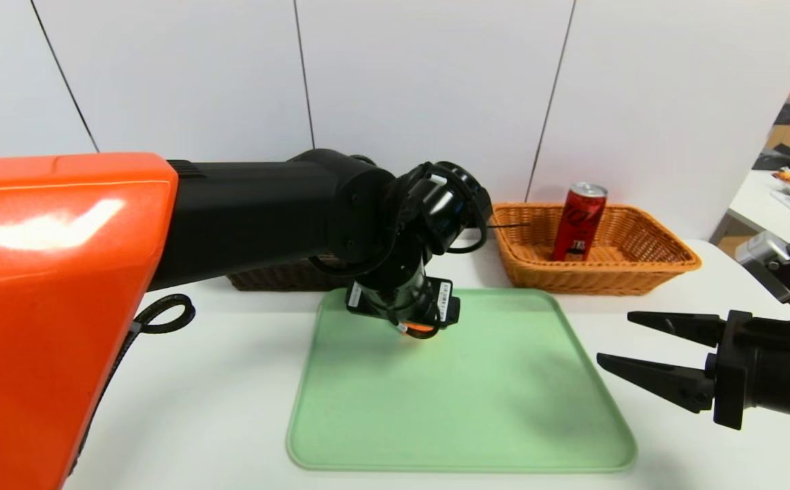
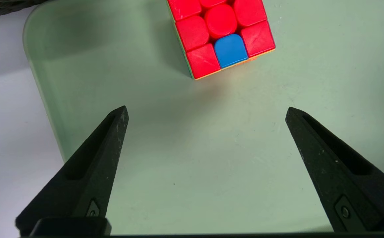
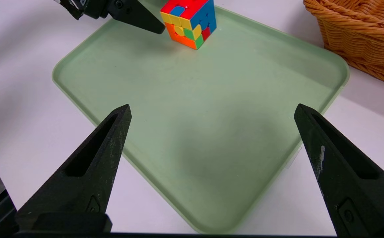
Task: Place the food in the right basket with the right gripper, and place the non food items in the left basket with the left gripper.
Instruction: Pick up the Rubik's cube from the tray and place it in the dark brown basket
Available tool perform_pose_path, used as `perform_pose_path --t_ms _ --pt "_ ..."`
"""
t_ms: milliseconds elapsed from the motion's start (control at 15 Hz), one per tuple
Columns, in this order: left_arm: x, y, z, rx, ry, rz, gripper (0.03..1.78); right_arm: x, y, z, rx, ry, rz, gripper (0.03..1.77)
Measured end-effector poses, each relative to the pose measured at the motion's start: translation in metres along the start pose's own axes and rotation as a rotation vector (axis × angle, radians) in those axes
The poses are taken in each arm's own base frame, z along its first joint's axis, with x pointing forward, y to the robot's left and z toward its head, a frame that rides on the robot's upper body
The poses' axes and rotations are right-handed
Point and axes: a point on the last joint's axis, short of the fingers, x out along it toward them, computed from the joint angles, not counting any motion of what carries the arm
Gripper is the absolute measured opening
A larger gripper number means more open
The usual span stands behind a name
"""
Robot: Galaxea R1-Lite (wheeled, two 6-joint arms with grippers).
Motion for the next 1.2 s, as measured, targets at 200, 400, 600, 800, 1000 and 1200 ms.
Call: perform_pose_path --t_ms 200,400,600,800,1000,1200 --pt "0.003 -0.003 0.0 -0.016 -0.005 -0.006 1.69 0.0 0.0 0.0 -0.001 -0.001 0.001 1.7" --pt "0.008 -0.006 -0.002 -0.043 -0.003 -0.008 1.69 0.0 0.0 0.0 -0.002 -0.001 0.002 1.7" --pt "0.014 -0.012 0.001 -0.081 -0.046 -0.035 1.69 0.0 0.0 0.0 -0.003 -0.001 0.003 1.7" --pt "0.019 -0.018 0.001 -0.089 -0.07 -0.043 1.69 0.0 0.001 -0.003 0.003 0.007 0.004 1.7" --pt "0.027 -0.021 0.001 -0.099 -0.098 -0.012 1.69 0.0 0.001 -0.004 0.004 0.009 0.004 1.7" --pt "0.035 -0.024 0.001 -0.112 -0.122 0.002 1.69 0.0 0.001 -0.004 0.004 0.009 0.005 1.7"
